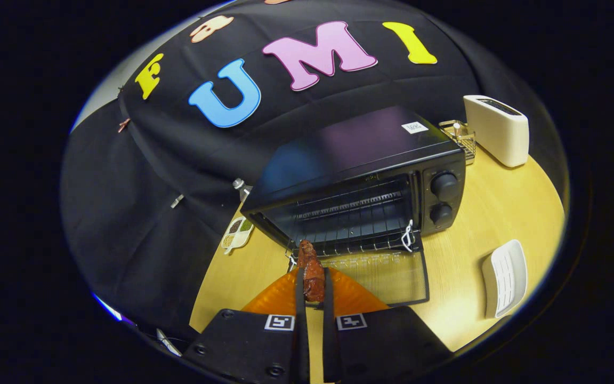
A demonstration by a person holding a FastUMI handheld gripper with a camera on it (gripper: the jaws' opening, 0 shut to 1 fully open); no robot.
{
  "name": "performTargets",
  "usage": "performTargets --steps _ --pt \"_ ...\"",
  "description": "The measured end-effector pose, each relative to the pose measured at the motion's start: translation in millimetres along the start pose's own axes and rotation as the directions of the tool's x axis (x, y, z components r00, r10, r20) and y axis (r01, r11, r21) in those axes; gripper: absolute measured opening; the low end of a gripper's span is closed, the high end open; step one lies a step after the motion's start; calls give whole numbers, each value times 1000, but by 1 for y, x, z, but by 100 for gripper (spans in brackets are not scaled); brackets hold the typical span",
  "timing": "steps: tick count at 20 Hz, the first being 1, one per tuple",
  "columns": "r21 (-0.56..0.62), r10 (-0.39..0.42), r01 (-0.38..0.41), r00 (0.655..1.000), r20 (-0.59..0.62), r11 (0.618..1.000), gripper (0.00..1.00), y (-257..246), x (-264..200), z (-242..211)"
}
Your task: Open the toaster oven, put the food inside, and close the toaster oven door.
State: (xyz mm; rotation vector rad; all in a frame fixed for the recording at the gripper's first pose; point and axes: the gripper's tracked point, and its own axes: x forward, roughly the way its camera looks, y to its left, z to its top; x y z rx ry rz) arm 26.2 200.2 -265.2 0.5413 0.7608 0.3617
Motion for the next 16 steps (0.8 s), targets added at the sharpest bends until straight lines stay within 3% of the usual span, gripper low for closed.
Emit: performTargets --steps 16 --pt "164 -100 75 984 148 984 14 -35 122 27"
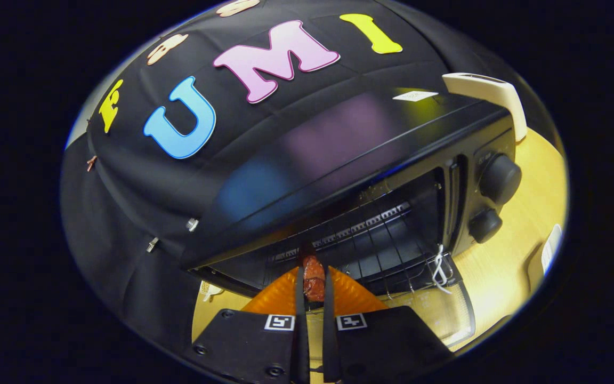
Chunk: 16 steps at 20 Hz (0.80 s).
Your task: Open the toaster oven, put the food inside, and close the toaster oven door.
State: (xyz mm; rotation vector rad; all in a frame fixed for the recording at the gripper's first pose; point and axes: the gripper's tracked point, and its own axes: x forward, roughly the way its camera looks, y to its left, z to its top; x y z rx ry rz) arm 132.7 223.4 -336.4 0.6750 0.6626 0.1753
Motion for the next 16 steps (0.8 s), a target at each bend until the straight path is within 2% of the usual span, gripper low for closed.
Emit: performTargets --steps 2,5,6,8,10,11,16 --pt "-45 -54 53 999 -4 998 18 -11 3 0" --pt "-141 -135 134 991 -4 981 42 -27 6 0" --pt "-166 -159 156 987 -4 974 46 -32 5 1" --pt "-201 -185 183 983 8 962 63 -37 2 1" --pt "-226 -194 196 981 29 954 91 -37 -6 5" --pt "-234 -200 203 979 36 951 99 -37 -7 5" --pt "-269 -223 232 973 63 935 98 -36 -36 12"
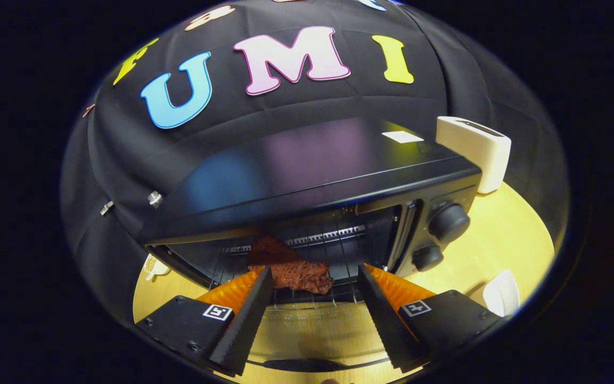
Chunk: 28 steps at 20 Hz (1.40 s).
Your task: Open the toaster oven, put the food inside, and close the toaster oven door.
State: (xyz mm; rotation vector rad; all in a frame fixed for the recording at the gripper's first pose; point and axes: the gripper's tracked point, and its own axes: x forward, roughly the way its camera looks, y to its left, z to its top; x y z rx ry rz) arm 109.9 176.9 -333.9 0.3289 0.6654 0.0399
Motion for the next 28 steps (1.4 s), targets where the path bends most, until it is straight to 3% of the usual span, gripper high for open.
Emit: performTargets --steps 8,15,21,28 --pt "-48 37 -35 998 46 998 98 2 -72 13" --pt "-151 37 -44 998 -50 988 98 5 -118 -38" --pt "-207 2 -53 971 -240 977 99 1 -109 -126" --pt "-154 -54 -5 926 -373 988 99 9 -73 -172"
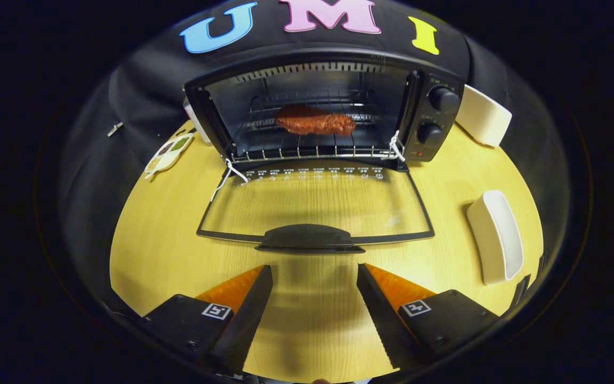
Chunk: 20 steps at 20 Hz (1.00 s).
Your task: Open the toaster oven, put the food inside, and close the toaster oven door.
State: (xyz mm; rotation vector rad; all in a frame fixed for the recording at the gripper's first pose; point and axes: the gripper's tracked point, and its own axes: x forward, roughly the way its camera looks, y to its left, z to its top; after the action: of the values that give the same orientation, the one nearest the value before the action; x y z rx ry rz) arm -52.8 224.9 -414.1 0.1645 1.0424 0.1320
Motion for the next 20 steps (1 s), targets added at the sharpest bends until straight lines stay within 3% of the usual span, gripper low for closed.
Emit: performTargets --steps 10,20 --pt "2 -117 117 993 -1 993 99 -3 26 5" --pt "8 -78 77 991 109 997 98 -2 -11 20"
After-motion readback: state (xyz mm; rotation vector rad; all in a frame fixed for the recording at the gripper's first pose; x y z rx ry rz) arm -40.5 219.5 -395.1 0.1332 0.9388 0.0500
